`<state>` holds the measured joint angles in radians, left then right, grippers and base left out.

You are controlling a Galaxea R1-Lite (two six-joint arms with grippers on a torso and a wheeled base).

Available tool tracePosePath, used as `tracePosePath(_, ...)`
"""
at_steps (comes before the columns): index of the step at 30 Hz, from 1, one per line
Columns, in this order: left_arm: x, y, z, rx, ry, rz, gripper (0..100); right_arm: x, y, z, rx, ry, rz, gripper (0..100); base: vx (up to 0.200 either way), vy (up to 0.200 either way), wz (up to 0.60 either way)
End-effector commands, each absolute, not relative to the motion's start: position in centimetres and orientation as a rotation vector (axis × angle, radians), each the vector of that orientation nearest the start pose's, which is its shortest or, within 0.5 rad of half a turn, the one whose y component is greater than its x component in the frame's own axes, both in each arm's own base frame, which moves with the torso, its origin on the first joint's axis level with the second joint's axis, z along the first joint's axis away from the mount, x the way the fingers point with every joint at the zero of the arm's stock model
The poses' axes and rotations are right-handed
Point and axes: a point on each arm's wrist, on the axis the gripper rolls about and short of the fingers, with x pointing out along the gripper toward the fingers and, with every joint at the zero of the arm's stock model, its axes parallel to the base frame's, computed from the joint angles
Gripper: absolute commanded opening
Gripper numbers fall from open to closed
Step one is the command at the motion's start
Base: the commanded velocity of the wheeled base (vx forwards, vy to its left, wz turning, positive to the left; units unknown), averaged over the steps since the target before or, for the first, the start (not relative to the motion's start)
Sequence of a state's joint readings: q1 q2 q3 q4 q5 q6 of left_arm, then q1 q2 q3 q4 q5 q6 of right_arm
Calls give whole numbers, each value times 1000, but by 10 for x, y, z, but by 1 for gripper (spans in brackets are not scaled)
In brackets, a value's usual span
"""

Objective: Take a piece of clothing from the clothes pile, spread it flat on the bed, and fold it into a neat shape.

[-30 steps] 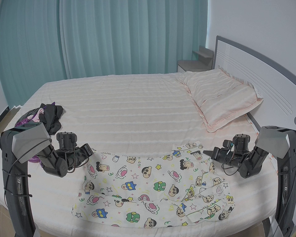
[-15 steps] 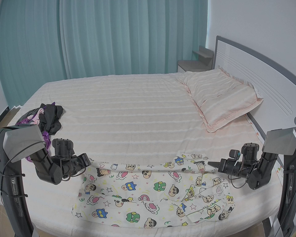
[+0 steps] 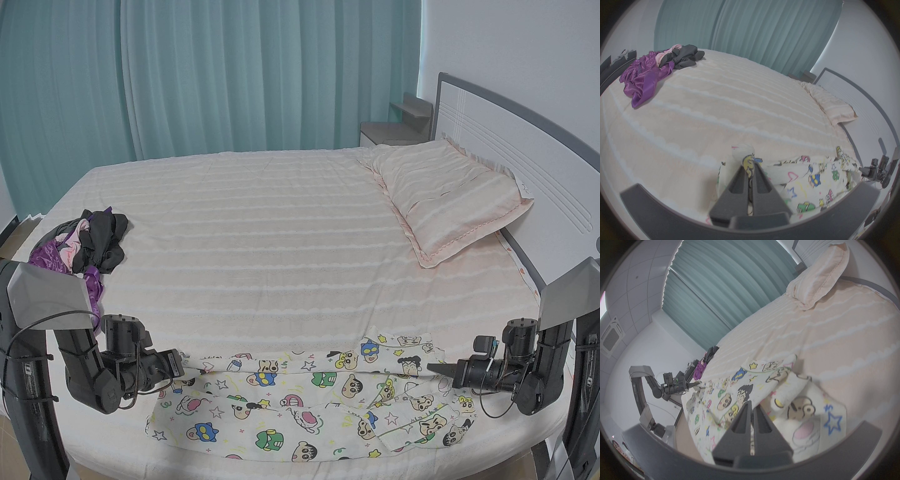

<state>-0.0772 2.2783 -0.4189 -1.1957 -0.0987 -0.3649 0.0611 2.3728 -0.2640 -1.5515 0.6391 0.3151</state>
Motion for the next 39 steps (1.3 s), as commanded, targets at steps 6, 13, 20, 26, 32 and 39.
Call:
tracePosePath(6, 277, -25, -38, -345, 748, -44, 0, 252, 25, -44, 445, 733, 591, 0, 0, 0, 0)
tracePosePath(13, 276, -20, -34, -355, 735, -29, 0, 253, 20, -41, 455, 719, 573, 0, 0, 0, 0)
tracePosePath(20, 274, -11, -24, -370, 703, -3, 0, 251, 7, -30, 481, 678, 563, 0, 0, 0, 0)
tracePosePath(26, 267, -11, -22, -377, 720, -26, 0, 247, 6, -31, 511, 703, 561, 100, 0, 0, 0)
tracePosePath(32, 267, -12, -23, -376, 727, -31, 0, 249, 13, -32, 580, 734, 554, 100, 0, 0, 0)
tracePosePath(39, 269, -12, -23, -378, 720, -32, 0, 261, 26, -46, 588, 761, 542, 100, 0, 0, 0)
